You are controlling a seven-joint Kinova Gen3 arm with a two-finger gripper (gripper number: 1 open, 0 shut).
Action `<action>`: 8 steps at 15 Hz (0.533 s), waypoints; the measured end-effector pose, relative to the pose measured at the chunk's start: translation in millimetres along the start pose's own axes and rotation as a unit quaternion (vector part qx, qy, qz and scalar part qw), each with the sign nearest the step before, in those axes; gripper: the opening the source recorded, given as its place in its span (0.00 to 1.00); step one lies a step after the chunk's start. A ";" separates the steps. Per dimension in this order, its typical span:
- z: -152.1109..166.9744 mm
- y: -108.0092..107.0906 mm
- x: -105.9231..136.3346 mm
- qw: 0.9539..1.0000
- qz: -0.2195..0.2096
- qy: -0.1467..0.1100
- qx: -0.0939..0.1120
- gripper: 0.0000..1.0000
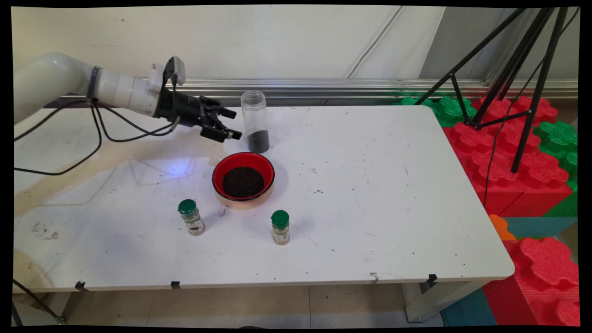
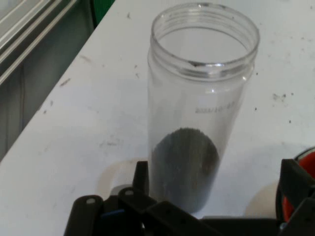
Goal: Pick up the black seasoning powder from the table
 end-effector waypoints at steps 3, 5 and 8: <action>14.3 -3.3 -7.0 1.000 -0.005 0.021 -0.006 1.00; 20.9 -4.7 -11.0 0.999 -0.008 0.032 -0.009 1.00; 31.5 -6.8 -18.3 0.999 -0.013 0.052 -0.013 1.00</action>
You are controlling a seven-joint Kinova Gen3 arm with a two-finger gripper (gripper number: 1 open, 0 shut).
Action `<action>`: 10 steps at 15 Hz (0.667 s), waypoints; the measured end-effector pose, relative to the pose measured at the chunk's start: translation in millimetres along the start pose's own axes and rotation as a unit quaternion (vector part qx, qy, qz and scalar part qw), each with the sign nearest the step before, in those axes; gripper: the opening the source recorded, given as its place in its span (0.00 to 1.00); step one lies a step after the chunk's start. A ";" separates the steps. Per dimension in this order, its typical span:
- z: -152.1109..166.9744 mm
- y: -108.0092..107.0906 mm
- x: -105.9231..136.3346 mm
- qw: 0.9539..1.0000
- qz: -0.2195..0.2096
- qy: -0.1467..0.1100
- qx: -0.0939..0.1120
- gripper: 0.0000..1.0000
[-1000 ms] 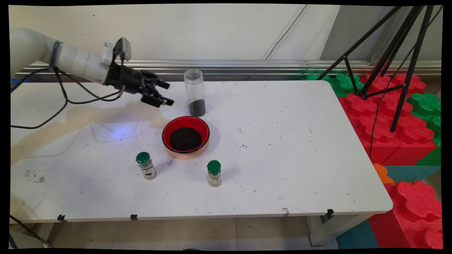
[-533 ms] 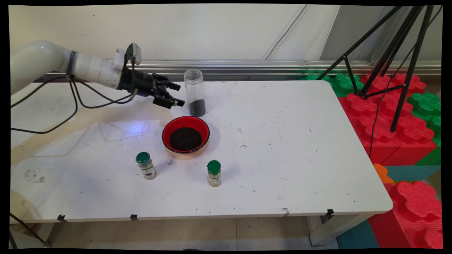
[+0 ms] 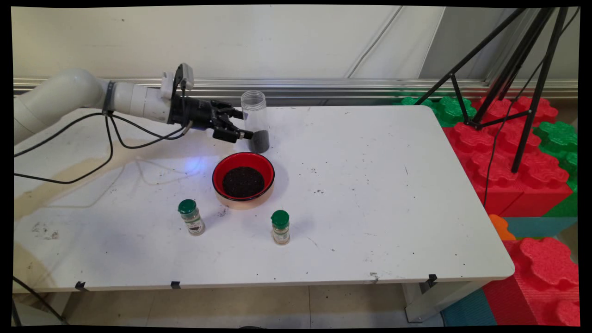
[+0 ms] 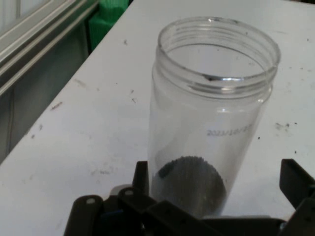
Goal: Pick up the black seasoning powder from the table
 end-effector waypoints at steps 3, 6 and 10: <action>6.9 -2.0 -6.5 1.000 -0.004 0.013 -0.002 1.00; 12.2 -3.6 -12.9 1.000 -0.007 0.021 -0.003 1.00; 17.9 -4.6 -21.2 0.999 -0.010 0.031 -0.006 1.00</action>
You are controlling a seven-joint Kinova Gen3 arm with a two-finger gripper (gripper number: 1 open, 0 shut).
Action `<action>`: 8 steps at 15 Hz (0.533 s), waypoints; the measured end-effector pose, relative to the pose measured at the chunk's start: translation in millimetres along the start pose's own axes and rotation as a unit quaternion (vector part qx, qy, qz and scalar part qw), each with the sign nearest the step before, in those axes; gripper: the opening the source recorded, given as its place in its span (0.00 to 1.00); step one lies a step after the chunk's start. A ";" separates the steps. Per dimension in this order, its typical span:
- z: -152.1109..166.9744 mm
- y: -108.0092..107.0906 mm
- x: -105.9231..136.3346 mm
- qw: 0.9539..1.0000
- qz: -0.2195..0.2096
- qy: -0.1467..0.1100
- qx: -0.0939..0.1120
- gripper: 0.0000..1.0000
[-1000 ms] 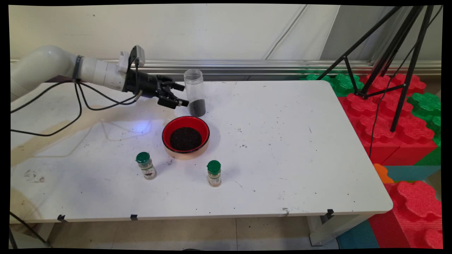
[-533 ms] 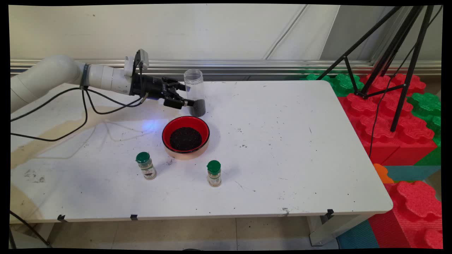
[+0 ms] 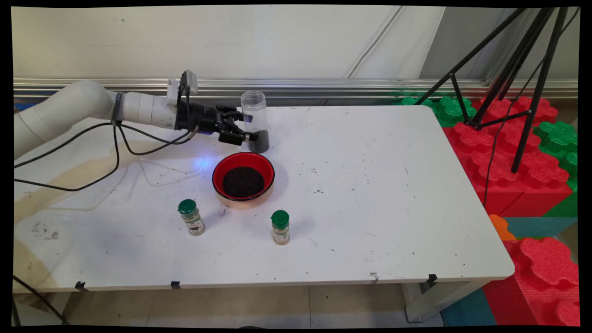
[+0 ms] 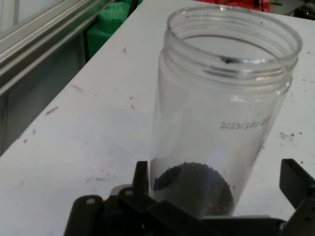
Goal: Pick up the black seasoning powder from the table
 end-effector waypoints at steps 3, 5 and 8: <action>1.8 -0.8 -4.1 1.000 -0.001 0.004 0.000 1.00; 3.2 -1.7 -6.7 1.000 -0.002 0.005 0.000 1.00; 5.4 -3.1 -11.1 1.000 -0.002 0.007 0.001 1.00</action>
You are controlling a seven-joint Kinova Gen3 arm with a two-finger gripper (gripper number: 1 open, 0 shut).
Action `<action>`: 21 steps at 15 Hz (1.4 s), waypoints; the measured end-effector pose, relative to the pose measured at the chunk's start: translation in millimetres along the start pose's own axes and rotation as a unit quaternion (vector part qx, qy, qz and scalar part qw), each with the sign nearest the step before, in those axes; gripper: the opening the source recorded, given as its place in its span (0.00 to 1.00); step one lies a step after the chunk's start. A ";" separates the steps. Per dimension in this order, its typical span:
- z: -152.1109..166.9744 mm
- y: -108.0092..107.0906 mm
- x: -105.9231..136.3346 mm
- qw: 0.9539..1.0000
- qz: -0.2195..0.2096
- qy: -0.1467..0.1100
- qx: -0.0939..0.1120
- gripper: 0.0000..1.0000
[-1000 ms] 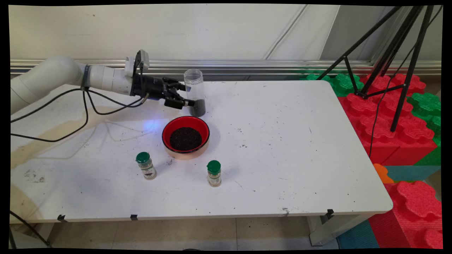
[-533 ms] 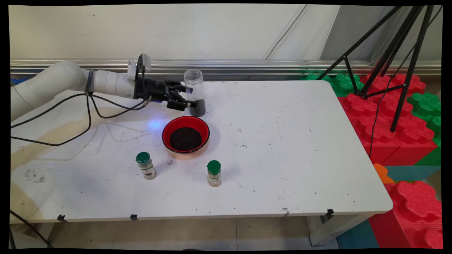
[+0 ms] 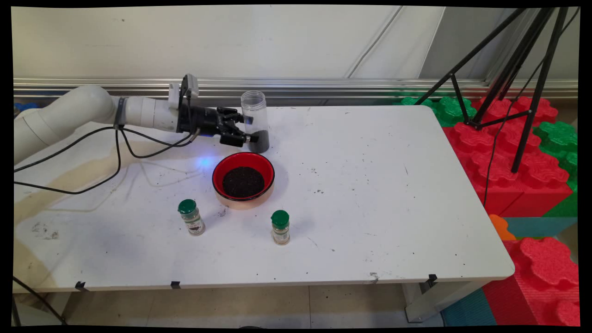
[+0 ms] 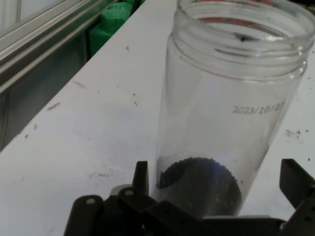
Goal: Pick up the black seasoning powder from the table, then pour the black seasoning powder in the red bowl
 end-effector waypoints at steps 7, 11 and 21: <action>6.0 -0.3 -7.8 1.000 0.003 0.001 -0.003 1.00; 8.6 -0.3 -9.2 1.000 0.007 0.003 -0.005 0.00; 6.1 -2.8 -1.0 0.999 0.037 0.006 -0.009 0.00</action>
